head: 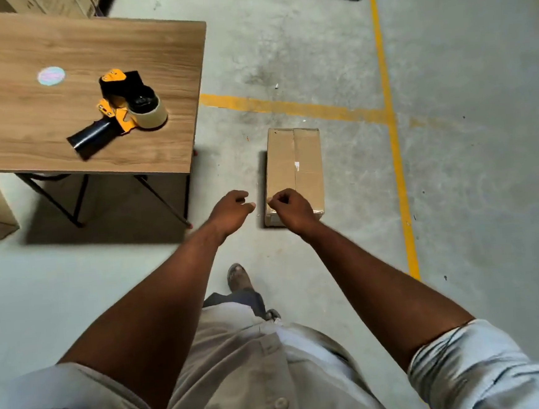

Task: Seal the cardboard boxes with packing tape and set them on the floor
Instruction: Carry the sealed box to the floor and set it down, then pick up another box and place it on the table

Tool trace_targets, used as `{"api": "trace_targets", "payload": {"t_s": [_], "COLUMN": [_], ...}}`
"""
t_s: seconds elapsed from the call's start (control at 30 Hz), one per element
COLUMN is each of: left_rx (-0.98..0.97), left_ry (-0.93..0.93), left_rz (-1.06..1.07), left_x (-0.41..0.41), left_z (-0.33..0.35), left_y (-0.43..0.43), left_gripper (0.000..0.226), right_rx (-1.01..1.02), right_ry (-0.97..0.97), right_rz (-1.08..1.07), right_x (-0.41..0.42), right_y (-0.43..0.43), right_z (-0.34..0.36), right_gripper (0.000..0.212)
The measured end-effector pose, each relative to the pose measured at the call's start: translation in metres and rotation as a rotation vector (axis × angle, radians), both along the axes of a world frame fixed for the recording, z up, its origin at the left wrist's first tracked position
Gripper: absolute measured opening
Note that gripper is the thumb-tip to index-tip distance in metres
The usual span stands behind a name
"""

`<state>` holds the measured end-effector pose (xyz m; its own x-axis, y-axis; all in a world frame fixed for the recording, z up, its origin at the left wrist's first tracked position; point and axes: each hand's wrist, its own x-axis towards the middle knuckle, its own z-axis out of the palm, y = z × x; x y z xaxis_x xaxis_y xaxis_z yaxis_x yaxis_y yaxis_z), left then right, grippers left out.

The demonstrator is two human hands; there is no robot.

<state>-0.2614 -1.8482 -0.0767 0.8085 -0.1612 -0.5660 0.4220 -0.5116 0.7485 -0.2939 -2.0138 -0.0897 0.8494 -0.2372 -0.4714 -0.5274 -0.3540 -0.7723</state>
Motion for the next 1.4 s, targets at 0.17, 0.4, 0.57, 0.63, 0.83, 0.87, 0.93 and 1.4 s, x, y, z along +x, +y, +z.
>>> {"api": "trace_targets", "payload": {"t_s": [0.17,0.4,0.57,0.63,0.83,0.87,0.93,1.4], "left_rx": [-0.002,0.039,0.003,-0.017,-0.006,0.0,-0.006,-0.015], "left_ry": [-0.018,-0.068,-0.091,-0.09,-0.133,-0.126,-0.111,-0.067], "left_rz": [0.031,0.188,0.305,0.342,0.53,0.566,0.617,0.926], "left_x": [-0.037,-0.068,-0.099,-0.114,-0.159,-0.167,-0.181,-0.214], "left_z": [0.011,0.026,0.034,0.033,0.026,0.025,0.025,0.022], "left_y": [0.052,0.174,0.283,0.337,0.477,0.497,0.531,0.733], "left_gripper": [0.046,0.043,0.04,0.044,0.042,0.041,0.039,0.039], "right_rx": [-0.004,-0.029,-0.063,-0.073,-0.06,-0.047,-0.022,-0.069], "right_ry": [-0.021,-0.027,-0.042,-0.047,-0.08,-0.08,-0.09,-0.139], "right_rz": [0.058,0.137,0.208,0.235,0.321,0.332,0.374,0.646], "right_x": [-0.016,-0.026,-0.031,-0.037,-0.047,-0.052,-0.058,-0.033], "right_y": [0.05,0.149,0.255,0.307,0.459,0.481,0.52,0.727], "right_z": [0.006,0.01,0.015,0.019,0.017,0.019,0.019,0.008], "right_gripper": [0.021,0.029,0.027,0.027,0.027,0.027,0.027,0.017]}}
